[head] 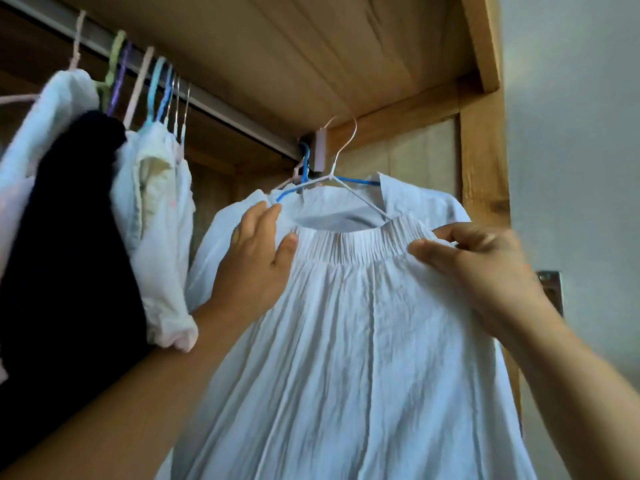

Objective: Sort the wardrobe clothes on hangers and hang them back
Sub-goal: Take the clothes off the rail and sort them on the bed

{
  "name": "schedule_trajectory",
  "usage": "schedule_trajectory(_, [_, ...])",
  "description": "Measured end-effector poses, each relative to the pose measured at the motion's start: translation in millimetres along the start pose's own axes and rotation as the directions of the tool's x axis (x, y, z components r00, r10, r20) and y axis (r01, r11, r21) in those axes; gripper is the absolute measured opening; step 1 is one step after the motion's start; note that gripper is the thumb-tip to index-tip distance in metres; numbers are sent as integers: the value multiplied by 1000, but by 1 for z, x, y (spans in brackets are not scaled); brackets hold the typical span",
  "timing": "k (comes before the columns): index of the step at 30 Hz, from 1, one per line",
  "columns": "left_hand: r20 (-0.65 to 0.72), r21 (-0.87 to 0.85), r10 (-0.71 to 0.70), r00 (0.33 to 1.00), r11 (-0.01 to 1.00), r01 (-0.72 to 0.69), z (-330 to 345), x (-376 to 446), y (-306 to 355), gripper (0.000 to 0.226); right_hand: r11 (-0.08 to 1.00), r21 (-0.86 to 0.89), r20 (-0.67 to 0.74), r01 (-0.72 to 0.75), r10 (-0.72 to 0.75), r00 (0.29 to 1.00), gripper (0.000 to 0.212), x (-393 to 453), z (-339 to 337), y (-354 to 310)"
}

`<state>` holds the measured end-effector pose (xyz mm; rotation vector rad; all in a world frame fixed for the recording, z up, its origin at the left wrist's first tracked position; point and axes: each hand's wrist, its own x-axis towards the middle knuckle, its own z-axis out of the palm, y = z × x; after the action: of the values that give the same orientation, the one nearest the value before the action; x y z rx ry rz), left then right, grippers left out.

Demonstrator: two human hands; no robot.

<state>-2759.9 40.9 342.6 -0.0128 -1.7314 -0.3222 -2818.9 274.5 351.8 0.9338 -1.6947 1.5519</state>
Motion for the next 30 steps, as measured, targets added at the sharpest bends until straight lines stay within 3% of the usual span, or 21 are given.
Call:
schedule_trajectory(3, [13, 30, 36, 999, 999, -37, 10, -7, 8, 73, 995, 80, 19, -62, 61, 998, 10, -39, -34, 0])
schedule_trajectory(7, [82, 193, 39, 996, 980, -54, 20, -19, 25, 72, 973, 168, 46, -156, 151, 988, 8, -94, -78, -2])
schedule_trajectory(9, [73, 161, 100, 992, 981, -111, 20, -28, 34, 64, 971, 161, 41, -179, 175, 984, 5, -118, -97, -1])
schedule_trajectory(12, [66, 67, 233, 970, 969, -238, 25, -58, 46, 56, 975, 3, 66, -222, 221, 973, 9, -147, -129, 4])
schedule_trajectory(16, [144, 122, 300, 943, 940, -318, 25, -118, 61, 58, 874, -466, 152, -142, 237, 960, 17, -185, -151, 11])
schedule_trajectory(18, [145, 156, 360, 921, 911, -381, 21, -147, 69, 61, 802, -592, 160, -77, 211, 964, 40, -208, -146, 10])
schedule_trajectory(22, [146, 150, 407, 902, 892, -427, 8, -201, 87, 62, 796, -602, 194, -54, 212, 958, 59, -256, -136, 2])
schedule_trajectory(26, [155, 112, 422, 893, 891, -440, -10, -239, 96, 57, 821, -562, 191, -97, 243, 951, 51, -295, -140, -2])
schedule_trajectory(30, [208, 28, 427, 880, 897, -441, -11, -272, 107, 57, 812, -547, 203, -203, 364, 909, 35, -323, -153, 0])
